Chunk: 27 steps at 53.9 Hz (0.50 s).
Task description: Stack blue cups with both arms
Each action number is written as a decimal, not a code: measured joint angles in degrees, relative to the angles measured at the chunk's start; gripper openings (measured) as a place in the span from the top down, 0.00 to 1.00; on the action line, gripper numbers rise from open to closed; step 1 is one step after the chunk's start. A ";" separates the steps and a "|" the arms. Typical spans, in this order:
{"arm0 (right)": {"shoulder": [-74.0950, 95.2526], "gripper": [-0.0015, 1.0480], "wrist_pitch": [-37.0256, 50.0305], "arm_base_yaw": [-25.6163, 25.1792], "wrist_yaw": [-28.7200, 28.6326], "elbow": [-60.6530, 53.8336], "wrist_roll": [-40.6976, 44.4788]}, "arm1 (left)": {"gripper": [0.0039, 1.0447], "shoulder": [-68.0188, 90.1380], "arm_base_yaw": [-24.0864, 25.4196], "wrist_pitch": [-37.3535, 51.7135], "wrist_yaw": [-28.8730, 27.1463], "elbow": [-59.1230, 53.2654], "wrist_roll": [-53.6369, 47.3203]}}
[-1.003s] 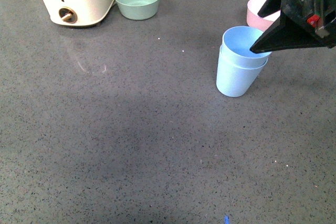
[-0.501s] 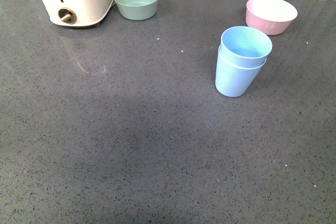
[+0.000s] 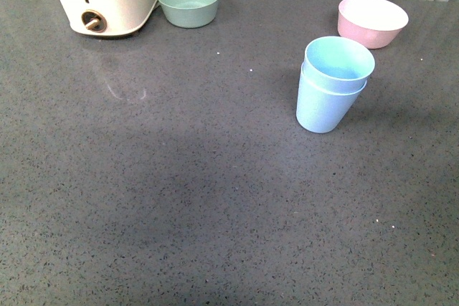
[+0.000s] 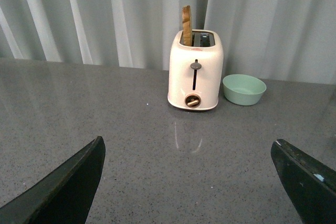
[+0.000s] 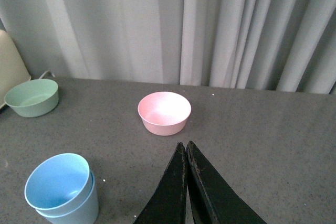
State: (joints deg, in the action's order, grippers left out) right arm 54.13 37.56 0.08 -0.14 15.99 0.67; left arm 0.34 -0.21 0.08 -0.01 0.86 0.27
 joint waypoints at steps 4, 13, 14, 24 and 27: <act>-2.56 0.98 0.07 -0.04 0.13 -2.69 -0.02 | 0.08 0.00 0.00 0.00 0.02 0.00 0.00; -8.70 0.98 -1.07 -0.07 0.11 -7.45 -0.02 | 0.08 0.00 0.00 0.00 0.02 0.00 0.00; -9.25 0.98 -1.25 -0.04 0.11 -7.78 -0.02 | 0.08 0.00 0.00 0.00 0.00 0.00 0.00; -13.94 0.98 -3.63 -0.04 0.13 -10.29 -0.02 | 0.08 0.00 0.00 0.00 0.02 0.00 0.00; -15.43 0.98 -4.48 -0.04 0.13 -10.97 -0.02 | 0.08 0.00 0.00 0.00 0.02 0.00 0.00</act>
State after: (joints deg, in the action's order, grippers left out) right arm 38.70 33.08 0.03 -0.01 5.02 0.64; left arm 0.34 -0.21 0.08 0.01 0.86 0.27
